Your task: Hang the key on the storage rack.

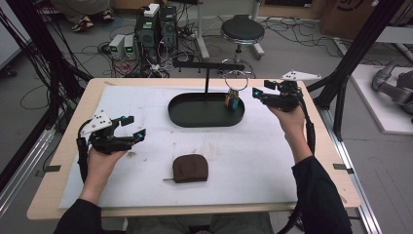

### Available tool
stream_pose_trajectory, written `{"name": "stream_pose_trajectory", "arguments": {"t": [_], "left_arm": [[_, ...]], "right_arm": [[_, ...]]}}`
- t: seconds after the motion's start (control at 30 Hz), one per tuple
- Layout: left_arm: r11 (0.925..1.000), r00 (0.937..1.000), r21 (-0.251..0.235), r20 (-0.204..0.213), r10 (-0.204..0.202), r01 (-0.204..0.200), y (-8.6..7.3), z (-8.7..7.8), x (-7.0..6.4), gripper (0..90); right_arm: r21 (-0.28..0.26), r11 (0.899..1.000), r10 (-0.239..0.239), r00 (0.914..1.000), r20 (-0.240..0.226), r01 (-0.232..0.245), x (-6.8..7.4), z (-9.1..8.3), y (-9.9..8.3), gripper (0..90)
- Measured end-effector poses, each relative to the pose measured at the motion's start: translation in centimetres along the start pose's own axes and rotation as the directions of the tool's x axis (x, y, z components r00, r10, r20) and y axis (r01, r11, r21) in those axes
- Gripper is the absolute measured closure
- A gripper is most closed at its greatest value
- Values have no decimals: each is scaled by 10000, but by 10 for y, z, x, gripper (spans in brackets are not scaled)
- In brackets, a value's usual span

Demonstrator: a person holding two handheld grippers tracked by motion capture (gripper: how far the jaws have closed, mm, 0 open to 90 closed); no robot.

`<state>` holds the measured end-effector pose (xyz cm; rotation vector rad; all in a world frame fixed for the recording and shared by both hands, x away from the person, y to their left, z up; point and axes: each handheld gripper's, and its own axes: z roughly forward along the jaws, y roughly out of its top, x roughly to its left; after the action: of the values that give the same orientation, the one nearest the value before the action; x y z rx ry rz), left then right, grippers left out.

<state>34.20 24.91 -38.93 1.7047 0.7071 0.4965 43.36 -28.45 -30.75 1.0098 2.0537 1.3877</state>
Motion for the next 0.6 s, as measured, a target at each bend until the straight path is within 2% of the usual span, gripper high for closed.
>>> {"name": "stream_pose_trajectory", "arguments": {"t": [0.07, 0.17, 0.3, 0.6], "left_arm": [[10000, 10000, 3, -4, -29, 29, 0, 0, 0, 263], [10000, 10000, 16, 4, -5, 5, 0, 1, 0, 263], [10000, 10000, -3, -13, 14, -14, 2, 0, -1, 263], [10000, 10000, 39, -67, 66, -66, 1, 1, 1, 263]], "right_arm": [[-490, 9985, -232, 9997, 45, 234, 7, -8, -8, 381], [-692, 9976, -84, 9998, -173, 72, 12, -18, -21, 371], [-645, 9978, -139, 9997, -177, 127, 17, -25, -36, 369], [-484, 9987, 146, 9999, -76, -150, 20, -38, -73, 356]]}}
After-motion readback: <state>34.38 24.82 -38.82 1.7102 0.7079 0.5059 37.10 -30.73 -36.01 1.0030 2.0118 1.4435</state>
